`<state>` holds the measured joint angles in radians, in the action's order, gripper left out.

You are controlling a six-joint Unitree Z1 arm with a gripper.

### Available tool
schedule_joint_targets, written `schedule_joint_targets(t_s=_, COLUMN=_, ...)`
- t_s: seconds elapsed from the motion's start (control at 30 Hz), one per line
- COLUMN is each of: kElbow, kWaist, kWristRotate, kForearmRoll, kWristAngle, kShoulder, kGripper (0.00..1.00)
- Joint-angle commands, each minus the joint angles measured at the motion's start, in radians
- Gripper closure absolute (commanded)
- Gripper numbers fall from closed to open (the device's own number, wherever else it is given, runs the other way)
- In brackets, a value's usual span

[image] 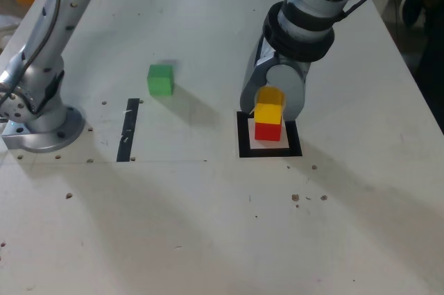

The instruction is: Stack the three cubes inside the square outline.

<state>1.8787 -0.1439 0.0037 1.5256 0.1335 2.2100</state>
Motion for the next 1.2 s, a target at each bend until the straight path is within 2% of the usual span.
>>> schedule_joint_targets(t_s=0.0, kElbow=-0.001, kWaist=0.003, kWristRotate=0.003, kForearmRoll=-0.002, kWristAngle=0.003, kShoulder=0.007, kGripper=0.79)
schedule_joint_targets(t_s=0.13, kElbow=0.001, kWaist=0.003, kWristRotate=0.005, kForearmRoll=-0.002, kWristAngle=0.004, kShoulder=0.008, kGripper=0.75)
schedule_joint_targets(t_s=0.23, kElbow=0.002, kWaist=0.004, kWristRotate=0.006, kForearmRoll=-0.002, kWristAngle=0.002, kShoulder=0.009, kGripper=0.65)
schedule_joint_targets(t_s=0.3, kElbow=0.003, kWaist=0.005, kWristRotate=0.009, kForearmRoll=-0.002, kWristAngle=-0.001, kShoulder=0.009, kGripper=0.54)
schedule_joint_targets(t_s=0.47, kElbow=0.007, kWaist=0.007, kWristRotate=0.015, kForearmRoll=0.0, kWristAngle=-0.001, kShoulder=0.004, kGripper=0.19)
schedule_joint_targets(t_s=0.57, kElbow=0.008, kWaist=0.007, kWristRotate=0.016, kForearmRoll=0.007, kWristAngle=0.005, kShoulder=-0.015, kGripper=0.06)
schedule_joint_targets(t_s=0.67, kElbow=0.003, kWaist=0.007, kWristRotate=0.012, kForearmRoll=0.021, kWristAngle=0.015, kShoulder=-0.051, kGripper=0.01)
schedule_joint_targets(t_s=0.83, kElbow=-0.022, kWaist=0.008, kWristRotate=0.006, kForearmRoll=0.054, kWristAngle=0.035, kShoulder=-0.122, kGripper=0.01)
schedule_joint_targets(t_s=0.97, kElbow=-0.111, kWaist=0.046, kWristRotate=0.021, kForearmRoll=0.062, kWristAngle=0.055, kShoulder=-0.202, kGripper=0.01)
schedule_joint_targets(t_s=1.07, kElbow=-0.229, kWaist=0.112, kWristRotate=0.065, kForearmRoll=0.017, kWristAngle=0.058, kShoulder=-0.243, kGripper=0.01)
schedule_joint_targets(t_s=1.17, kElbow=-0.371, kWaist=0.189, kWristRotate=0.113, kForearmRoll=-0.082, kWristAngle=0.058, kShoulder=-0.275, kGripper=0.01)
